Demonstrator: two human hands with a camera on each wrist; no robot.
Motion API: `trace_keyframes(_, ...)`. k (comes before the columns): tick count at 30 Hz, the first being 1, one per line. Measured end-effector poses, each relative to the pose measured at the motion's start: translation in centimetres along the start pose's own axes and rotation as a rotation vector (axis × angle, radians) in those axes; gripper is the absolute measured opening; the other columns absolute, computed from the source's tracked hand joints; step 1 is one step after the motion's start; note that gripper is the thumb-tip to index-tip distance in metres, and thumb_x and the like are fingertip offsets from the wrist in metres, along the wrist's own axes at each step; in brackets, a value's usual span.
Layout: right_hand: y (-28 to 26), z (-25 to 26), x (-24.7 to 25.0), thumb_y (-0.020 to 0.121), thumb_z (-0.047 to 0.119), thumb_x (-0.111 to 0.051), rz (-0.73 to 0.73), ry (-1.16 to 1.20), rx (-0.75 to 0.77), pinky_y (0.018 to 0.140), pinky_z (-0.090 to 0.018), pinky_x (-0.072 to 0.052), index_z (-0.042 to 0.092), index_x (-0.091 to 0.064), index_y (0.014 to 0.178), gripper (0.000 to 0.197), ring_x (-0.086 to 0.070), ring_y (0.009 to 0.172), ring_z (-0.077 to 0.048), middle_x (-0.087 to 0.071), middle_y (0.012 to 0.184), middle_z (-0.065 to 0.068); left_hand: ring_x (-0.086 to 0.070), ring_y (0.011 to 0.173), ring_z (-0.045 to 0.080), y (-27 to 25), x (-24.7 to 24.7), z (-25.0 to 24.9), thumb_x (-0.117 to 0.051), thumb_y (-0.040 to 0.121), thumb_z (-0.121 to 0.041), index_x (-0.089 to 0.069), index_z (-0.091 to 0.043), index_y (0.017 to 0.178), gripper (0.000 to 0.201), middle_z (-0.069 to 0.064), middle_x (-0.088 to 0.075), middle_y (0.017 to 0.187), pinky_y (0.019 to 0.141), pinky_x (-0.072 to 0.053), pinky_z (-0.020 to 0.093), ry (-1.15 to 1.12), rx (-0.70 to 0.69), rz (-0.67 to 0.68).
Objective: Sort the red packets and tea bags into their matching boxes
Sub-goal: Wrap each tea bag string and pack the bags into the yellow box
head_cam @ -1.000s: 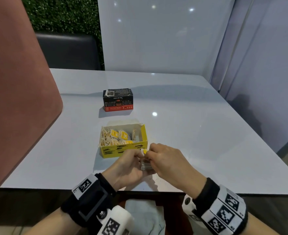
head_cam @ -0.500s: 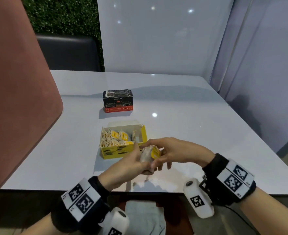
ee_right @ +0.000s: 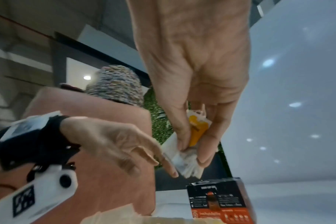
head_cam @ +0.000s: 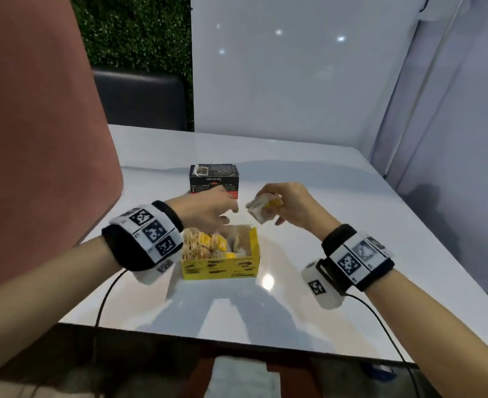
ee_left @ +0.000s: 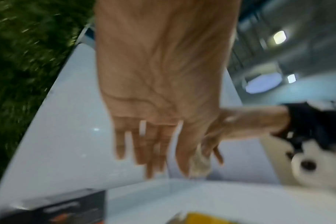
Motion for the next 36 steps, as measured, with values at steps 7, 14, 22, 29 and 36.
trace_keyframes(7, 0.3, -2.7, -3.9, 0.083, -0.004, -0.059, 0.035, 0.580, -0.246, 0.072, -0.040, -0.059, -0.013, -0.055, 0.105, 0.024, -0.066, 0.085, -0.034, -0.061, 0.108, -0.030, -0.041, 0.119, 0.017, 1.5, -1.5, -0.3, -0.050, 0.077, -0.013, -0.056, -0.020, 0.122, 0.046, -0.002, -0.057, 0.125, 0.101, -0.039, 0.037, 0.277, -0.450, 0.164)
trace_keyframes(14, 0.8, -2.5, -4.0, 0.081, -0.003, -0.060, 0.101, 0.413, -0.210, 0.076, -0.044, -0.059, 0.000, -0.058, 0.097, 0.016, -0.066, 0.090, -0.035, -0.062, 0.103, -0.022, -0.034, 0.127, 0.018, 1.6, -4.3, 0.8, -0.019, 0.070, -0.082, -0.042, -0.017, 0.132, 0.092, 0.002, -0.046, 0.136, 0.115, -0.021, 0.039, 0.281, -0.398, 0.351)
trace_keyframes(22, 1.9, -0.3, -3.6, 0.083, -0.002, -0.058, 0.301, -0.206, 0.073, 0.067, -0.027, -0.052, 0.005, -0.058, 0.105, 0.023, -0.056, 0.081, -0.020, -0.065, 0.104, -0.014, -0.011, 0.143, 0.015, 0.0, -6.1, 2.1, -0.023, 0.062, -0.089, -0.024, -0.017, 0.146, 0.111, 0.001, -0.022, 0.155, 0.116, 0.001, 0.043, 0.300, -0.416, 0.296)
trace_keyframes(29, 3.4, 2.5, -3.6, 0.089, 0.003, -0.054, 0.521, -0.628, 0.387, 0.066, -0.026, -0.045, 0.013, -0.060, 0.117, 0.031, -0.059, 0.086, -0.025, -0.066, 0.102, -0.011, -0.005, 0.146, 0.019, -0.4, -6.3, 1.5, -0.044, 0.077, -0.074, -0.011, -0.020, 0.149, 0.096, 0.004, -0.015, 0.157, 0.118, 0.005, 0.049, 0.266, -0.351, 0.263)
trace_keyframes(36, 3.5, 3.2, -5.7, 0.093, 0.012, -0.050, 0.621, -0.984, 0.599, 0.061, -0.031, -0.048, 0.007, -0.065, 0.103, 0.019, -0.063, 0.089, -0.030, -0.067, 0.099, -0.012, -0.023, 0.135, 0.021, -0.9, -7.4, 1.6, -0.040, 0.079, -0.073, -0.044, -0.013, 0.137, 0.084, 0.005, -0.043, 0.143, 0.118, -0.002, 0.044, 0.257, -0.361, 0.176)
Point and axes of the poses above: each hand's wrist, its own y-axis towards the middle knuckle, its own x-axis out of the back of the hand, z = x × y, the point moved 1 cm from there along y, towards the middle knuckle
